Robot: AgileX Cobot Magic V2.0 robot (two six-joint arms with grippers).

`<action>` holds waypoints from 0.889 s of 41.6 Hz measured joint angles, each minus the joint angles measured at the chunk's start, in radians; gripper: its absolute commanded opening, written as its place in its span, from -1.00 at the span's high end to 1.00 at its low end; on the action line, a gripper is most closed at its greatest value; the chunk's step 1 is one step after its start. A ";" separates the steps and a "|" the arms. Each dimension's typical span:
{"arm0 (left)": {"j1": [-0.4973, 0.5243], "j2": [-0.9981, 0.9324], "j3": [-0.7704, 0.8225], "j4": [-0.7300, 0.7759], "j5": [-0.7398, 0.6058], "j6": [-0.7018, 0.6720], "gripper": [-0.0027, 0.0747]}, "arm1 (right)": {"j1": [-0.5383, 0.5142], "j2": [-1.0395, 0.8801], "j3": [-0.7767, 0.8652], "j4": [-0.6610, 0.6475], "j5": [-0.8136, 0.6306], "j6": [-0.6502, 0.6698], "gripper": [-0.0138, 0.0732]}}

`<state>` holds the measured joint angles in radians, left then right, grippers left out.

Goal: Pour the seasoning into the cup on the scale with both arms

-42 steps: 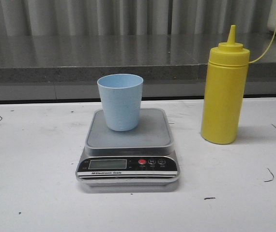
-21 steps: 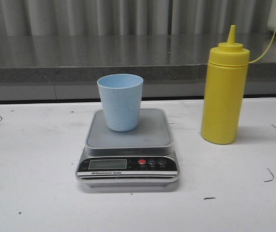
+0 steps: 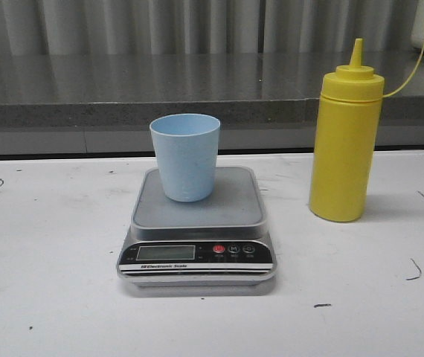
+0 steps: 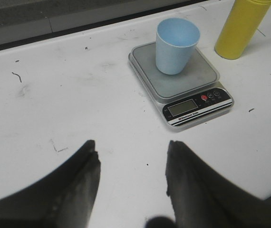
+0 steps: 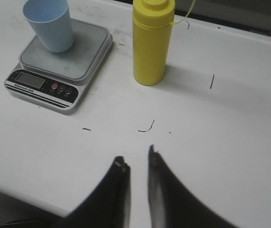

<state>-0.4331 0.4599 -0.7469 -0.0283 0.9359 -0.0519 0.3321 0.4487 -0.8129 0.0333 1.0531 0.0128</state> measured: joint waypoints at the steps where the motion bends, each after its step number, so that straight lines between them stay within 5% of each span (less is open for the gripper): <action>1: 0.000 0.000 0.000 0.000 0.000 0.000 0.44 | 0.000 0.000 0.000 0.000 -0.002 0.000 0.97; 9: 0.000 0.000 0.000 0.000 0.000 0.000 0.98 | 0.000 0.000 0.000 0.000 -0.013 0.000 0.95; 37: 0.010 -0.051 0.044 0.000 -0.039 0.000 0.98 | 0.000 0.000 0.000 0.000 -0.017 -0.001 0.95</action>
<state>-0.4227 0.4086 -0.7031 -0.0283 0.8966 -0.0519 0.3321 0.4487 -0.8129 0.0333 1.0361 0.0121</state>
